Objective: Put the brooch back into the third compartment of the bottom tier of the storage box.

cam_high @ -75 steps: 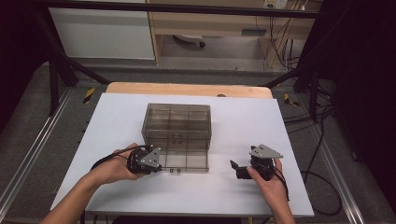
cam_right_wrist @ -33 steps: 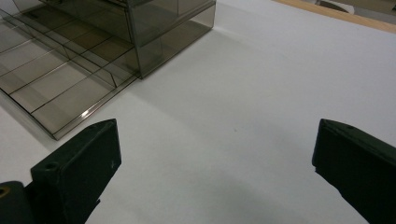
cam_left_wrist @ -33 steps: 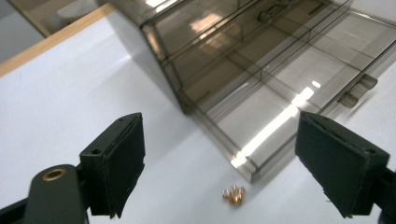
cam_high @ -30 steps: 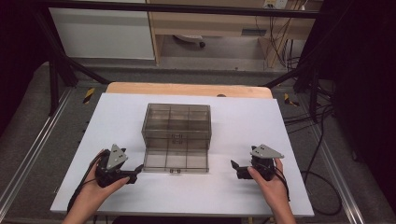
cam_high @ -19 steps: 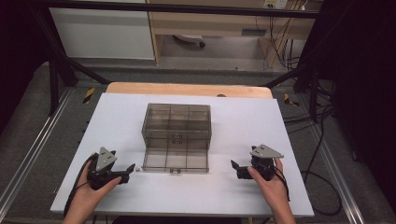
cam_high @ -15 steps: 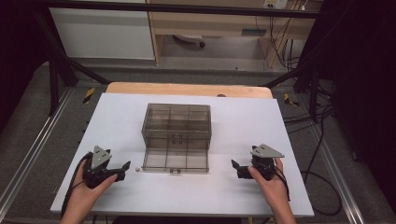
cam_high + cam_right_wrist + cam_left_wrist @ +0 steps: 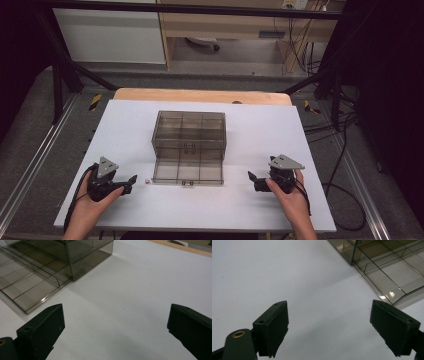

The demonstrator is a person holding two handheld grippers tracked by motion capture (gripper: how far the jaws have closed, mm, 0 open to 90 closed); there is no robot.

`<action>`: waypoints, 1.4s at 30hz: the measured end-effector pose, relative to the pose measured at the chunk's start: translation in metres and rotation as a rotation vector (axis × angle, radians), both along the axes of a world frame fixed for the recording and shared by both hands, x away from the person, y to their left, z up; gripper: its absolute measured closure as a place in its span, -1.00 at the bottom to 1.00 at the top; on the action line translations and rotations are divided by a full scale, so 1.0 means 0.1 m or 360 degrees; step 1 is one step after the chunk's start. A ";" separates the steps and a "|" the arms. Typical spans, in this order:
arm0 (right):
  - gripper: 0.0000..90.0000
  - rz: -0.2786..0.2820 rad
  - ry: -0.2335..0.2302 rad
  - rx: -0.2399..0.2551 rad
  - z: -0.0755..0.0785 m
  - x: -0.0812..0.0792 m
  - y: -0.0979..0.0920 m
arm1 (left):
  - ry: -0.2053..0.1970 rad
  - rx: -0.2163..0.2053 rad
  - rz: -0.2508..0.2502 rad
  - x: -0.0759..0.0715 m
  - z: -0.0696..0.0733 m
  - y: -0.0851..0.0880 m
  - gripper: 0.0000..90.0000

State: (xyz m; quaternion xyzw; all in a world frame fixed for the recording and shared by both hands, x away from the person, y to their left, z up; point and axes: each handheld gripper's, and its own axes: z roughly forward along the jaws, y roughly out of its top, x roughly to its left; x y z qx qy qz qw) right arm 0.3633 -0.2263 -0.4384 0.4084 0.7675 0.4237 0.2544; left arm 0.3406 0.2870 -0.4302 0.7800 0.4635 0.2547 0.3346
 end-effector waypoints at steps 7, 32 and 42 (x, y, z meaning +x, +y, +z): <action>-0.96 0.0001 0.0008 -0.0010 -0.01 0.00 0.01 | 0.0047 0.0001 -0.0002 0.01 -0.01 -0.05 -0.56; -0.96 -0.0006 0.0015 -0.0027 -0.02 0.02 0.02 | 0.0160 0.0029 -0.0323 0.04 -0.17 -0.42 0.53; -0.96 -0.0001 0.0017 -0.0028 -0.02 0.01 0.02 | 0.0138 0.0056 -0.0359 0.05 -0.18 -0.45 0.77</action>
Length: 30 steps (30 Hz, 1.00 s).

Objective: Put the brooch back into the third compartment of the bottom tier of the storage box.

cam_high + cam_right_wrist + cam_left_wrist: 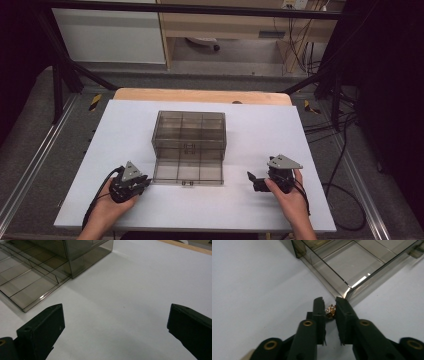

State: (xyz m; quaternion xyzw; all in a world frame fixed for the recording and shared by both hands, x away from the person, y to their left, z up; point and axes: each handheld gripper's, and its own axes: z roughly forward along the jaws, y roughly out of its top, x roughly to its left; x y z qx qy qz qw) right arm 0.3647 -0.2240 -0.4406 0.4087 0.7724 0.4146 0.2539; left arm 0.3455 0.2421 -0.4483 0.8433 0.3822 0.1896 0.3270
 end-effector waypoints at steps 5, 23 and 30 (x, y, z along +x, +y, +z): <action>-0.96 0.0005 0.0004 -0.0003 0.00 0.00 0.01 | 0.0011 -0.0014 0.0003 0.01 0.00 0.01 0.79; -0.96 0.0007 0.0008 -0.0002 0.00 0.00 0.01 | -0.0039 -0.0059 0.0190 0.10 0.02 0.20 0.46; -0.96 0.0012 0.0010 -0.0007 -0.01 0.00 0.01 | -0.0020 -0.0066 0.0207 0.12 -0.01 0.19 0.33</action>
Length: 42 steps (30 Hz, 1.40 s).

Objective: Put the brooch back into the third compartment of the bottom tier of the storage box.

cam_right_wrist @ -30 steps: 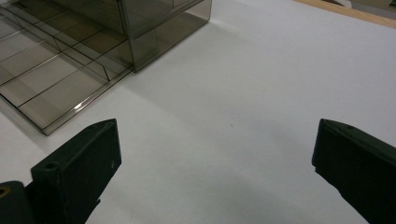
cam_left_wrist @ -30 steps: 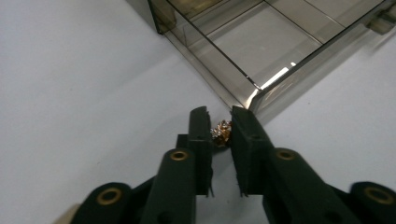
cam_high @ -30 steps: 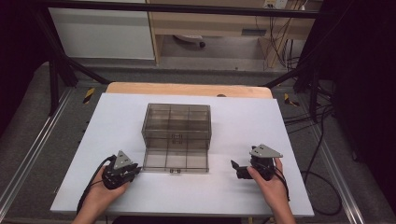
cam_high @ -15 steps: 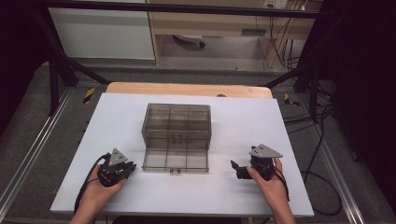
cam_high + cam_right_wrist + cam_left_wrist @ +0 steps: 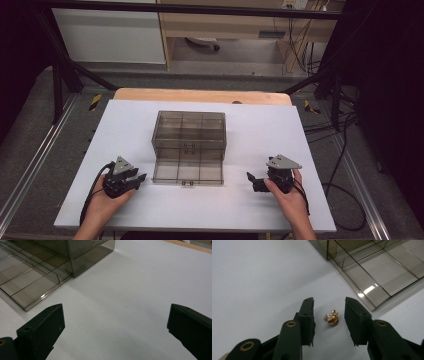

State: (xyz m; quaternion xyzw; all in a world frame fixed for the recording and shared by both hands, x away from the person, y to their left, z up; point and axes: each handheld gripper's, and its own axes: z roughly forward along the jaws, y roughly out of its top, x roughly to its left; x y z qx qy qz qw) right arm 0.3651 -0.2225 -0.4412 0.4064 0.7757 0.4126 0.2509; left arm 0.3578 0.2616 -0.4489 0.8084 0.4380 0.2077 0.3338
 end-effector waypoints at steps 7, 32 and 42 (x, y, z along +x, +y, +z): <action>-0.96 -0.0001 0.0003 0.0000 0.00 0.00 0.00 | 0.0018 -0.0014 0.0013 0.01 -0.02 0.03 0.46; -0.96 -0.0003 0.0006 0.0007 0.00 0.00 -0.01 | -0.0099 -0.0137 0.0011 -0.02 0.10 0.13 0.78; -0.96 -0.0001 0.0002 0.0032 0.00 0.00 -0.01 | -0.0170 -0.0222 -0.0067 -0.14 0.23 0.05 0.78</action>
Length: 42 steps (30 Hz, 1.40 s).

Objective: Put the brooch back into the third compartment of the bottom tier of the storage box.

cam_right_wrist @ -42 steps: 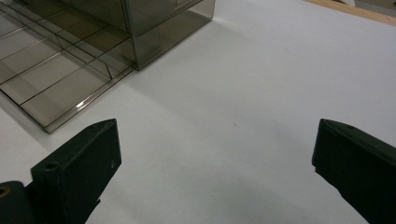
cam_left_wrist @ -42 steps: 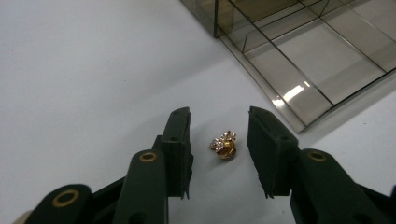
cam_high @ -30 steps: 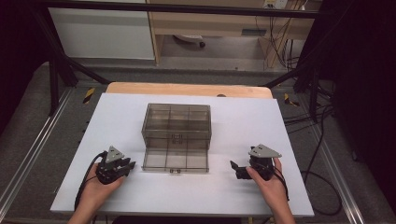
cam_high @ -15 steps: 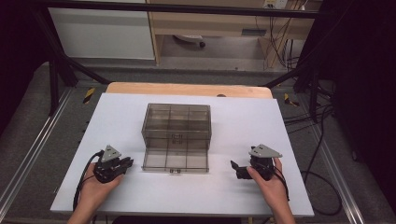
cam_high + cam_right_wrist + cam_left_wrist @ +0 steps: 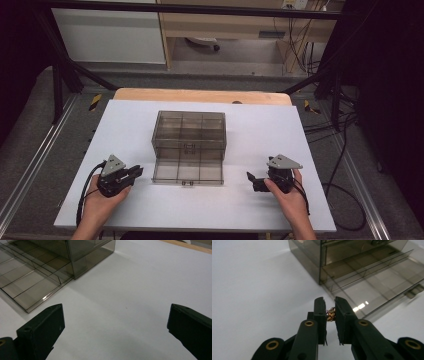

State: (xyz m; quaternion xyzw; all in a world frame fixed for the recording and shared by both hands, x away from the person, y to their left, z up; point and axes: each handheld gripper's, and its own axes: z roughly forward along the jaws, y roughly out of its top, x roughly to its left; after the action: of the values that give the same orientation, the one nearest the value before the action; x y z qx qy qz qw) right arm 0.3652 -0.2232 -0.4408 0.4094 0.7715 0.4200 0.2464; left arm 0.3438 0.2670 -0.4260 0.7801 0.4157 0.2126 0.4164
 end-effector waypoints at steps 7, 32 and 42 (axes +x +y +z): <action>-0.96 0.0015 0.0003 0.0004 0.00 0.00 0.00 | -0.0016 -0.0122 -0.0049 -0.04 0.12 -0.12 0.78; -0.97 0.0015 -0.0007 0.0065 0.02 0.00 0.00 | 0.0016 -0.0018 -0.0250 0.16 0.19 -1.02 0.78; -0.96 0.0011 0.0037 0.0062 0.00 0.02 0.02 | 0.0052 0.0019 -0.0324 0.21 0.12 -1.39 0.78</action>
State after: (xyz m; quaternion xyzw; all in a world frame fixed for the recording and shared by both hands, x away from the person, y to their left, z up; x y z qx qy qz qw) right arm 0.3674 -0.2210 -0.4405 0.4163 0.7674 0.4312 0.2279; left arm 0.3648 0.1283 -0.4141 0.8242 0.3396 0.1589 0.4243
